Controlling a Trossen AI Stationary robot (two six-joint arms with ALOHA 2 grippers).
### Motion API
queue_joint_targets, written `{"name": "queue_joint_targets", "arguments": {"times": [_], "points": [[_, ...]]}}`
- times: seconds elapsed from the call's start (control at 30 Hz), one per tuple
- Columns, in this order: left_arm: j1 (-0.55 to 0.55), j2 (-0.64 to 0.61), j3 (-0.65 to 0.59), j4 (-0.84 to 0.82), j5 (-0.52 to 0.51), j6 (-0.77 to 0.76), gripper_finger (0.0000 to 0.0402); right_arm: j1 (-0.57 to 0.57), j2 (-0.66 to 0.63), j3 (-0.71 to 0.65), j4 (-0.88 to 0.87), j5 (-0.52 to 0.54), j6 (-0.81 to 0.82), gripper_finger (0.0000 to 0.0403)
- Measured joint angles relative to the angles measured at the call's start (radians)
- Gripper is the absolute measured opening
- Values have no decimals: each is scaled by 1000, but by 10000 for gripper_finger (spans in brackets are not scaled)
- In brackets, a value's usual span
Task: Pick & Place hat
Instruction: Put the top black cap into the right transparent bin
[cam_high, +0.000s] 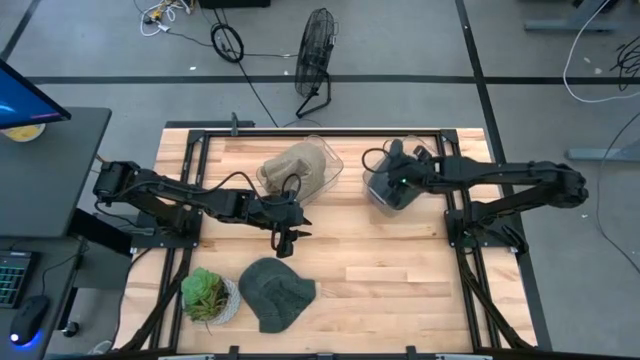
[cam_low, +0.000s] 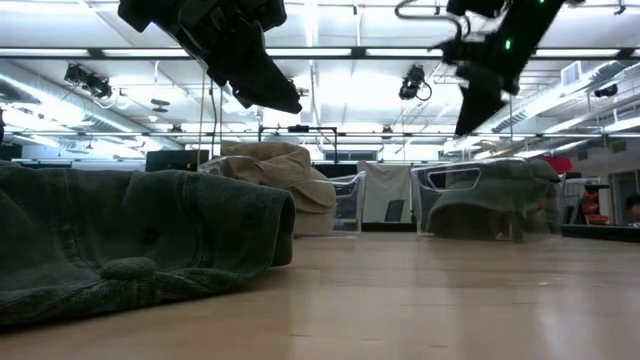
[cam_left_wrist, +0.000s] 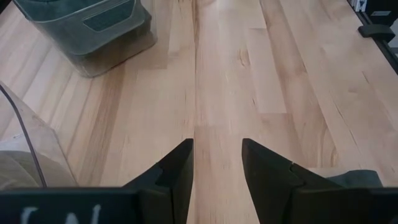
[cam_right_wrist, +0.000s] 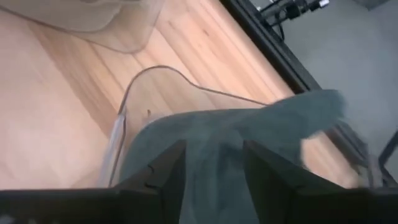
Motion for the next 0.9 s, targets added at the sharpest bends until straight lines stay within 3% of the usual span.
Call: {"name": "queue_joint_targets", "arguments": {"times": [0.2, 0.4, 0.5, 0.77, 0.9], "points": [[0, 0, 0, 0, 0, 0, 140, 2, 0, 73, -240, 19, 192, 130], [0, 0, 0, 0, 0, 0, 140, 2, 6, 69, -509, 18, 424, 43], [0, 0, 0, 0, 0, 5, 140, 1, 6, 40, -500, 15, 454, 8], [0, 0, 0, 0, 0, -11, 140, -5, 8, -155, -278, 3, 435, 4], [0, 0, 0, 0, 0, -9, 140, -29, 8, -236, -148, 59, 392, 6]]}}
